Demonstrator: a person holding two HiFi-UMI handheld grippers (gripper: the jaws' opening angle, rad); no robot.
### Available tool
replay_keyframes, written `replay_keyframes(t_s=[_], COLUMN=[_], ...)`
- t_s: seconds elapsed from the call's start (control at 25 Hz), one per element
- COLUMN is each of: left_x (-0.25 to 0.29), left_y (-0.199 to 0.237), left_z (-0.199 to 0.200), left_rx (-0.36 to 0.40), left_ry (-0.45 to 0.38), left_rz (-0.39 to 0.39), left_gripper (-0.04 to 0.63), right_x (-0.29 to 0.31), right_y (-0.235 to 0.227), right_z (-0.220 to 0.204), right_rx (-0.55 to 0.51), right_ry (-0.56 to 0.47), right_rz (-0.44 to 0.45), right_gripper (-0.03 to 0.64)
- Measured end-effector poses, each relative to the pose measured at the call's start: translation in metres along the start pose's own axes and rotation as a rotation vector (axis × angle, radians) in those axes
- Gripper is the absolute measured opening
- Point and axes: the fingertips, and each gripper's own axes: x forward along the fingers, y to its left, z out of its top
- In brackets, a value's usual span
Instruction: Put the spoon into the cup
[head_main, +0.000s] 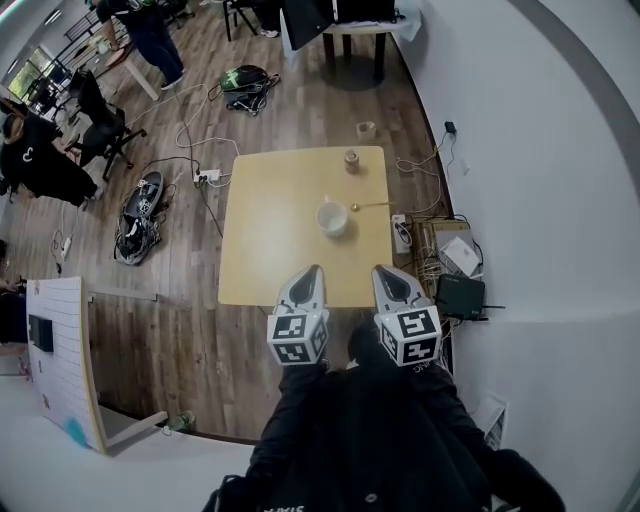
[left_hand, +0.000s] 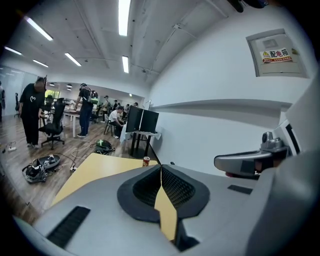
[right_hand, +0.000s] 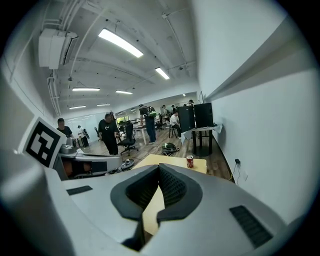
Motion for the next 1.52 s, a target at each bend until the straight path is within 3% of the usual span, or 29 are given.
replay_keyframes(t_s=[0.4, 0.8, 1.2, 1.52], left_x=[0.089, 0.145, 0.170, 0.187], left_y=[0.001, 0.001, 0.007, 0.016], left_z=[0.016, 0.019, -0.010, -0.044], left_rx=[0.002, -0.009, -0.029, -0.027], left_ry=[0.058, 0.098, 0.162, 0.222], left_rz=[0.002, 0.007, 0.030, 0.016], left_gripper=[0.034, 0.034, 0.034, 0.034], right_x=[0.063, 0.104, 0.129, 0.157], right_y=[-0.063, -0.107, -0.136, -0.161], right_z=[0.013, 0.016, -0.013, -0.056], right_rx=[0.066, 0.104, 0.172, 0.210], right_ry=[0.039, 0.065, 0.121, 0.192], right_rz=[0.050, 0.070, 0.086, 0.045], right_gripper=[0.014, 0.014, 0.014, 0.015])
